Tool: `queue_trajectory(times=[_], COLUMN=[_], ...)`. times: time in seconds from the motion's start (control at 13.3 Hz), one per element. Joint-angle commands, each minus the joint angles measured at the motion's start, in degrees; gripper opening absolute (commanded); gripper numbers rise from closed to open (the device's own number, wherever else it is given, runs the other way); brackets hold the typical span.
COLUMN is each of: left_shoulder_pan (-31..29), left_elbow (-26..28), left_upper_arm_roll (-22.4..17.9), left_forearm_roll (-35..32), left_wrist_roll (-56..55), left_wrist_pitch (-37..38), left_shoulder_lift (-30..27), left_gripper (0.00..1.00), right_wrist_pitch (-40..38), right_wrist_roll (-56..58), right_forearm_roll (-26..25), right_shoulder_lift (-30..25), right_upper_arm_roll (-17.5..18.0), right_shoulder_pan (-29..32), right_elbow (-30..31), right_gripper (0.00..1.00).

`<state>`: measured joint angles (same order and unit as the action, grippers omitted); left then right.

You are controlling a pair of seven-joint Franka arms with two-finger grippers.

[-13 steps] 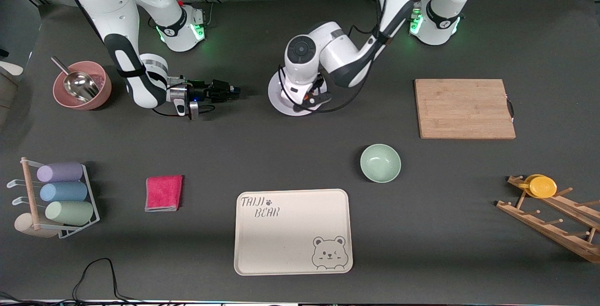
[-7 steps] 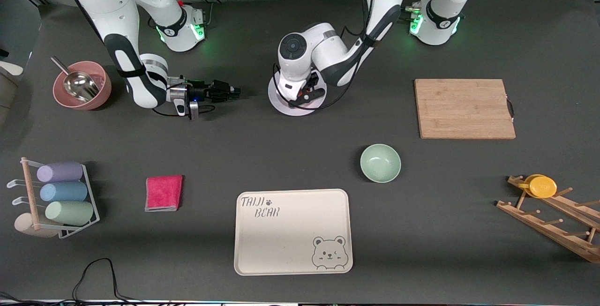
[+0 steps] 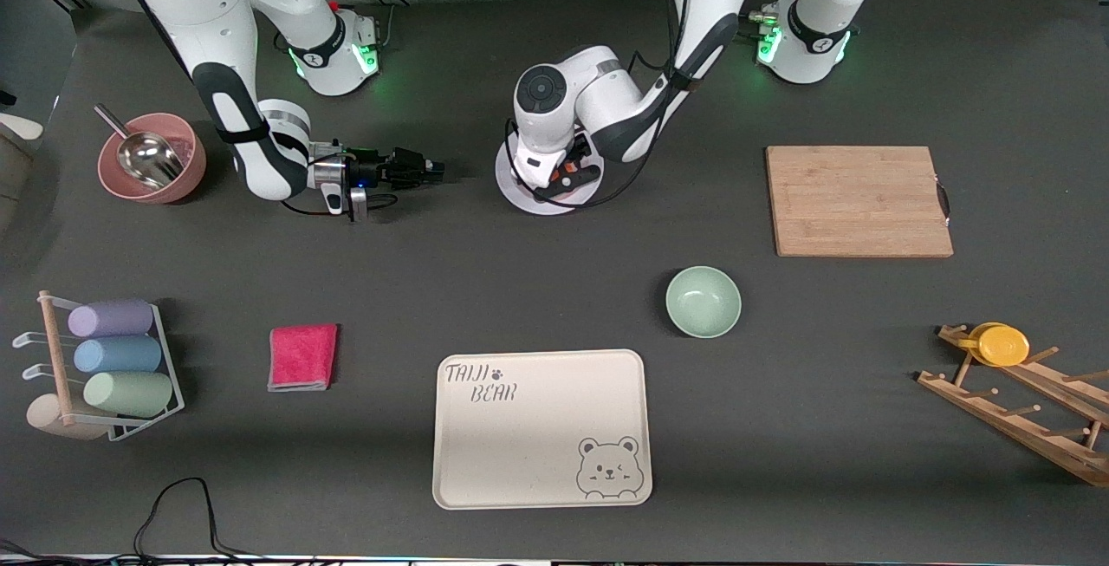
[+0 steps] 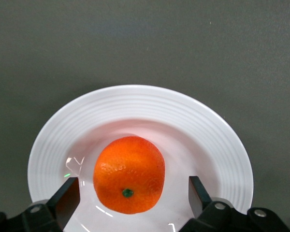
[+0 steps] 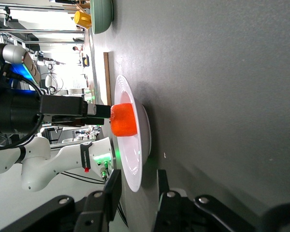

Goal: Place orange and plate with both arms
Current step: 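Open the left gripper and raise it away from the plate, then drag the white plate by its rim with the right gripper onto the bear tray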

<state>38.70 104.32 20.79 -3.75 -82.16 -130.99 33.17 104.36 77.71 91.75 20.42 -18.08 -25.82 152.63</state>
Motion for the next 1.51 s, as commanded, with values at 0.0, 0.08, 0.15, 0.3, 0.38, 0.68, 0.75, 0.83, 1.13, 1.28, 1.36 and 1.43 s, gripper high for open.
queue_trajectory(times=[0.0,0.08,0.15,0.3,0.38,0.68,0.75,0.83,1.13,1.28,1.36,1.43], left_shoulder_pan=[-1.34,-3.26,-5.46,-10.2,-13.36,-25.76,-26.74,-26.66,-26.66,-26.66,-26.66,-26.75], left_elbow=[-0.25,-0.17,-0.08,0.01,0.01,0.01,0.01,0.1,0.27,0.19,-0.34,-0.43], left_upper_arm_roll=[-0.75,-0.66,-0.66,-0.75,-0.75,-2.41,-5.03,-8.88,-22.96,-29.81,-32.63,-34.74], left_forearm_roll=[-0.74,-0.74,-0.13,-0.12,-0.03,0.23,0.41,2.32,5.68,5.07,4.54,4.45], left_wrist_roll=[1.02,4.95,8.99,15.68,20.41,37.64,43.69,49.67,70.16,78.51,82.38,83.64], left_wrist_pitch=[6.16,8.71,11.6,16.01,18.46,23.49,24.46,25.6,32.18,33.25,33.34,33.69], left_shoulder_lift=[-4.5,-6.43,-8.71,-13.1,-15.13,-21.99,-23.13,-24.62,-29.9,-32.1,-32.55,-33.42], left_gripper=[1.0,1.0,1.0,1.0,1.0,1.0,1.0,1.0,1.0,1.0,1.0,1.0], right_wrist_pitch=[-0.48,-0.48,-0.48,-0.48,-0.48,-0.48,-0.39,-0.39,0.05,0.22,0.31,0.31], right_wrist_roll=[1.56,1.56,1.65,3.75,4.8,6.13,6.83,7.53,8.33,8.68,9.47,9.56], right_forearm_roll=[-0.35,-0.26,-0.17,1.49,3.07,8.87,10.54,12.03,15.56,18.8,20.73,22.23], right_shoulder_lift=[1.02,1.2,1.55,2.86,3.83,5.24,5.76,6.2,7.35,7.44,8.22,8.75], right_upper_arm_roll=[-0.11,-0.02,-0.02,0.24,0.5,4.19,5.5,6.38,9.11,11.39,11.75,12.01], right_shoulder_pan=[0.33,0.25,0.25,-0.02,-0.28,-0.37,-0.37,-0.46,-0.46,-0.89,-1.59,-2.64], right_elbow=[-0.58,-0.58,-0.58,-0.84,-0.93,-1.1,-1.11,-1.37,-1.81,-2.16,-2.51,-3.12], right_gripper=[0.37,0.37,0.38,0.38,0.38,0.38,0.38,0.38,0.38,0.38,0.38,0.38])
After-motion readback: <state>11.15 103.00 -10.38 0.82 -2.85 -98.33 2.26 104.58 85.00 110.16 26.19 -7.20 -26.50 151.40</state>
